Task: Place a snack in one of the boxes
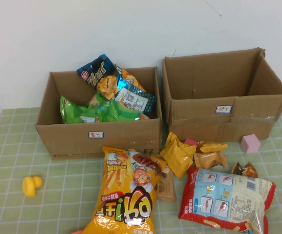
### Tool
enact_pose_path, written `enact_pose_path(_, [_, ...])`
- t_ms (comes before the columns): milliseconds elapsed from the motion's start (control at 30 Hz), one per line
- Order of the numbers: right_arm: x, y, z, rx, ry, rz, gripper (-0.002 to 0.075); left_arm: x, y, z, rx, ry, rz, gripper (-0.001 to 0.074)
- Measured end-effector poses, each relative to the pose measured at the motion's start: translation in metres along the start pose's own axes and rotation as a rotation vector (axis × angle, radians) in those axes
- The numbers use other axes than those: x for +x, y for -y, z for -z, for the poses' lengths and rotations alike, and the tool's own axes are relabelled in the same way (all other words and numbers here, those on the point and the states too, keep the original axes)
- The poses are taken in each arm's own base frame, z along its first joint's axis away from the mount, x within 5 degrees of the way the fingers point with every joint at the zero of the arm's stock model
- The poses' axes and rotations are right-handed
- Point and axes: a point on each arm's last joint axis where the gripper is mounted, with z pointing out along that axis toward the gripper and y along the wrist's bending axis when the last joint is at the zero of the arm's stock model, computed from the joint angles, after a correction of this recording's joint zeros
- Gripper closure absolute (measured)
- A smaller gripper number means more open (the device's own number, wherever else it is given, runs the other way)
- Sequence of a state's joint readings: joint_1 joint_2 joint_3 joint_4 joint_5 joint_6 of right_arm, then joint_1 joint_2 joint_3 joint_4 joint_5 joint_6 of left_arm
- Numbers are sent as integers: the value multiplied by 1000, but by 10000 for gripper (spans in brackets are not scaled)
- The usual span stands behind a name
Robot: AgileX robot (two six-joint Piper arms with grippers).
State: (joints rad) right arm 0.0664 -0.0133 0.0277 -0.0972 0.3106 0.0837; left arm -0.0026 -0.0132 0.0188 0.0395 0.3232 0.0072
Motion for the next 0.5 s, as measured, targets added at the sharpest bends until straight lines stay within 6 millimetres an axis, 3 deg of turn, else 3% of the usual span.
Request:
enact_pose_path(200, [1,3,1,28,-29,59,724,0,0,0,0,0,0,736])
enact_pose_path(500, [1,3,1,28,-32,6,725,0,0,0,0,0,0,736])
